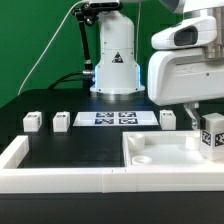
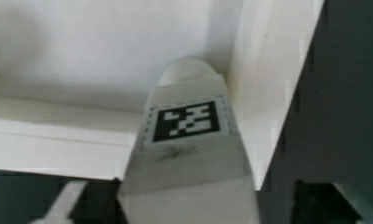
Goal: Assemble square table
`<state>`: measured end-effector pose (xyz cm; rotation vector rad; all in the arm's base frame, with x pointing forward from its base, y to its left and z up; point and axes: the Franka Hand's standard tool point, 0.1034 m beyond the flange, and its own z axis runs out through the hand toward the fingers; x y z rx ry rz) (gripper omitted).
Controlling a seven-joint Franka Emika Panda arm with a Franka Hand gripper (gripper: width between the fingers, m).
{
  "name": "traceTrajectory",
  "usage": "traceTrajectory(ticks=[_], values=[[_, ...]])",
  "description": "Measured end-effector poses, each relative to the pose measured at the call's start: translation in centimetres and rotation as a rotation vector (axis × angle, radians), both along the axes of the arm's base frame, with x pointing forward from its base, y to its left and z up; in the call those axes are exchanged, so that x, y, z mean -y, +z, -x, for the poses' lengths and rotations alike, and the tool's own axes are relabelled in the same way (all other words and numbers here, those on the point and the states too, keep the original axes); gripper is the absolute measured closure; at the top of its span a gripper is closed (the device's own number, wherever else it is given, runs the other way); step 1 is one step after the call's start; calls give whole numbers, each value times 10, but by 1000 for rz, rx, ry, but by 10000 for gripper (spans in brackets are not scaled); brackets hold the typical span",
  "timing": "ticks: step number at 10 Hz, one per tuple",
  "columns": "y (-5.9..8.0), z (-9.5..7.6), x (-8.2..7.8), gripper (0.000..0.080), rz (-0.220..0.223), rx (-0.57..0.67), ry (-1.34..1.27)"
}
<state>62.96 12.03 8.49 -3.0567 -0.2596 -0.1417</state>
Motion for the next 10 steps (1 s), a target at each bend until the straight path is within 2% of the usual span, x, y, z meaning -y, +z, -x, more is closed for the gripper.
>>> traceTrajectory(ticks=[1,5,10], values=[[0,0,0,510,0,0,0],[0,0,1,509,-2,-2,-29],[-1,0,5,509,-31,-26,-537]])
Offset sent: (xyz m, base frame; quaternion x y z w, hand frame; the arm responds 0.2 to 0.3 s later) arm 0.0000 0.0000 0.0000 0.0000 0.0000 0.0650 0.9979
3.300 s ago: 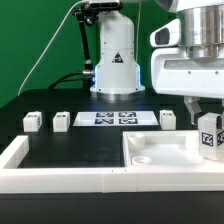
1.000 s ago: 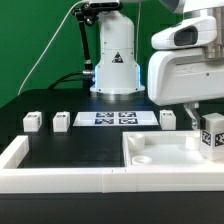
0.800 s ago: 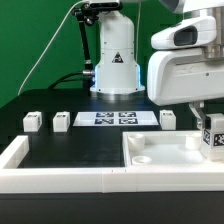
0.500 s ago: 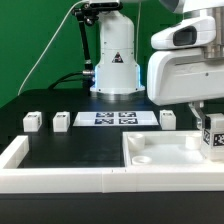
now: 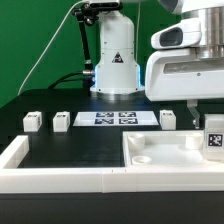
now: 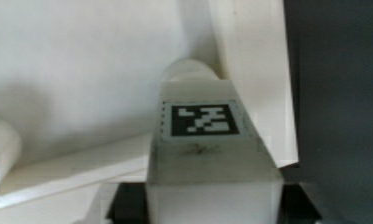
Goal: Assemble square table
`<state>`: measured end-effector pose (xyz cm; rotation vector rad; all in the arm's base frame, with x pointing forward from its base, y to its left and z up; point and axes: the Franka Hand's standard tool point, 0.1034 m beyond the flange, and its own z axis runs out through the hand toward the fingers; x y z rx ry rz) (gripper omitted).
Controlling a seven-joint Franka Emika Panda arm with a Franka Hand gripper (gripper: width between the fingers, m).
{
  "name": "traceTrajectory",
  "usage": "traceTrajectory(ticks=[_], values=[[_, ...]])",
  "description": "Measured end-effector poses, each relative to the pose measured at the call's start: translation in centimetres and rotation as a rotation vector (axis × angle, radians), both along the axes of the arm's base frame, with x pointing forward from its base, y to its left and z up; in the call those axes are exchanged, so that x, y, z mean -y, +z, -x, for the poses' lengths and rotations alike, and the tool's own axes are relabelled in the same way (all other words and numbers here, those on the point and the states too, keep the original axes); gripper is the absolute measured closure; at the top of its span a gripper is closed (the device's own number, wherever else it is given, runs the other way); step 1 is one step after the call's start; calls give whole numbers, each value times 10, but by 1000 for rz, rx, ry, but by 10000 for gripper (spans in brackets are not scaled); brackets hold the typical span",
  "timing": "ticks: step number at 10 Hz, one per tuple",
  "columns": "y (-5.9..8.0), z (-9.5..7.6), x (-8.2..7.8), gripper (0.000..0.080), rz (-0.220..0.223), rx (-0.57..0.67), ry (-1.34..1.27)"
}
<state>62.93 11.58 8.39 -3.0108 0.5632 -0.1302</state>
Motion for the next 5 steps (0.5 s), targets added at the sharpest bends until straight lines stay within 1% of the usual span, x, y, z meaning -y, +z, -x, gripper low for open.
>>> traceTrajectory(ticks=[5], values=[[-1,2,4,508,-41,-36,-533]])
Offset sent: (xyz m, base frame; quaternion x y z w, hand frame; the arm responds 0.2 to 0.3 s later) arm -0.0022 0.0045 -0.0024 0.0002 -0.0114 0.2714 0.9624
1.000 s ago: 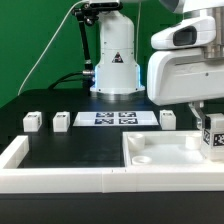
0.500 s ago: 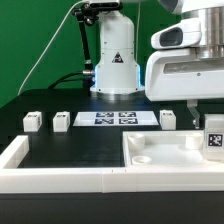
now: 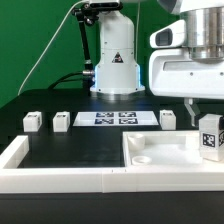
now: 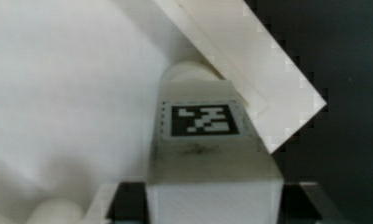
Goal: Assemble square table
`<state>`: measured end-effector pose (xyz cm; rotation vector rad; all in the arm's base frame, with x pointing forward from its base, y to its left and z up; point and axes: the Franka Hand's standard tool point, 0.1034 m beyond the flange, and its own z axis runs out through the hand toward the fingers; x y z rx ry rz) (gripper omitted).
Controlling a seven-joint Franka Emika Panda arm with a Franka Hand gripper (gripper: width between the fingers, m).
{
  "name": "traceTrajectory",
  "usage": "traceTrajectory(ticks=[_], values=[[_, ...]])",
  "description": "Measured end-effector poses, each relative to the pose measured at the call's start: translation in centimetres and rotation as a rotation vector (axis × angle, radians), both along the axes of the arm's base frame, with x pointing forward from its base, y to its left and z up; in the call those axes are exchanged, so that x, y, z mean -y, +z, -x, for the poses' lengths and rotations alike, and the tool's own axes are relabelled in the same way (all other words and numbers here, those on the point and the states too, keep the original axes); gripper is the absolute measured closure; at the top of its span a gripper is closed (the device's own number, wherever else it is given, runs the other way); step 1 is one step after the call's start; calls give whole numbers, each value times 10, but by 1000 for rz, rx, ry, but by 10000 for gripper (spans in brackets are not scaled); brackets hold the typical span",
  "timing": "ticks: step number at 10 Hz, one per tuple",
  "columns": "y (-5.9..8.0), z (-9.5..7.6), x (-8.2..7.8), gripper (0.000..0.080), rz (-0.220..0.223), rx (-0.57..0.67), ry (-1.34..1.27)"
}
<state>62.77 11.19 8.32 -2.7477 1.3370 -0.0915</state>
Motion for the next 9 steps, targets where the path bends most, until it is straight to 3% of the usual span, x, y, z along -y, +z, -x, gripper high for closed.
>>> traceTrajectory(ticks=[6,9], values=[[-1,4,-3,508,-83,-61,-515],[-2,5,-4,508,-90,-66,-558]])
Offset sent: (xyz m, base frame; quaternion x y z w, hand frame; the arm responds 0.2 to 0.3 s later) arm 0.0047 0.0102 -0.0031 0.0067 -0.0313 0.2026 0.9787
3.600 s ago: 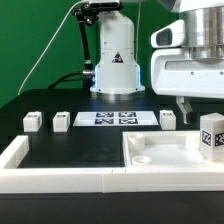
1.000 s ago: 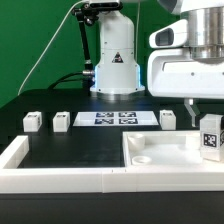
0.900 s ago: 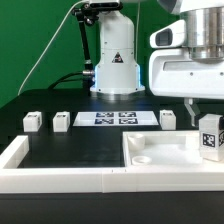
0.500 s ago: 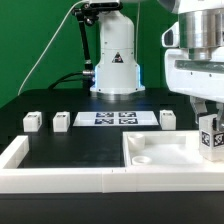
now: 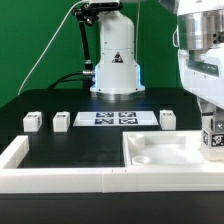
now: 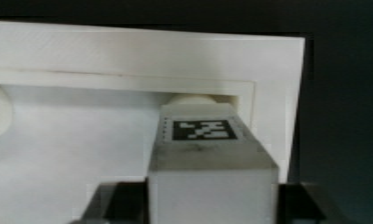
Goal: Assemble square table
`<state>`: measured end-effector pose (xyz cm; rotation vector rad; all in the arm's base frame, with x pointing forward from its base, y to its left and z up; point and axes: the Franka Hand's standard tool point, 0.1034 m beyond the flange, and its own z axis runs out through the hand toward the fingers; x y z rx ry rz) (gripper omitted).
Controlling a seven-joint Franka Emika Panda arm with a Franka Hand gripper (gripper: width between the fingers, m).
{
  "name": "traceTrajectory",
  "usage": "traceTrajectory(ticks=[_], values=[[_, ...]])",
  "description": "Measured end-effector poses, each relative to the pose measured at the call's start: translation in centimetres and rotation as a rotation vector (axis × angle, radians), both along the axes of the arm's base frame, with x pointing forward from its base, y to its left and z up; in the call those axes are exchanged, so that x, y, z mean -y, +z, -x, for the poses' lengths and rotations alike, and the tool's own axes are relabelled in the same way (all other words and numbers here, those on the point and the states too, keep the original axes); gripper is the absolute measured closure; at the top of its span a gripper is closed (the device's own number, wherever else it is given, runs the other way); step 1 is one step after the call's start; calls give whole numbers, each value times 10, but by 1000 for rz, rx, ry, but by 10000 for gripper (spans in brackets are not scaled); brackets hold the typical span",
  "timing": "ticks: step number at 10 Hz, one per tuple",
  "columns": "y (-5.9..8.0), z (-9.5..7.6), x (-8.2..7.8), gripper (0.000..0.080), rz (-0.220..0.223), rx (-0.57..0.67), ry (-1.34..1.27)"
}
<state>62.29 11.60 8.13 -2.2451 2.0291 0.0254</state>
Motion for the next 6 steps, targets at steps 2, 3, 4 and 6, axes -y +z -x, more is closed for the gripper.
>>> traceTrajectory(ticks=[2,3,4,6], values=[[-1,1,-3,317,6,6,76],[-1,1,-7,179,14,16,163],[-2,2,-8,158,19,25,251],[-2,1,-9,152,33,51,431]])
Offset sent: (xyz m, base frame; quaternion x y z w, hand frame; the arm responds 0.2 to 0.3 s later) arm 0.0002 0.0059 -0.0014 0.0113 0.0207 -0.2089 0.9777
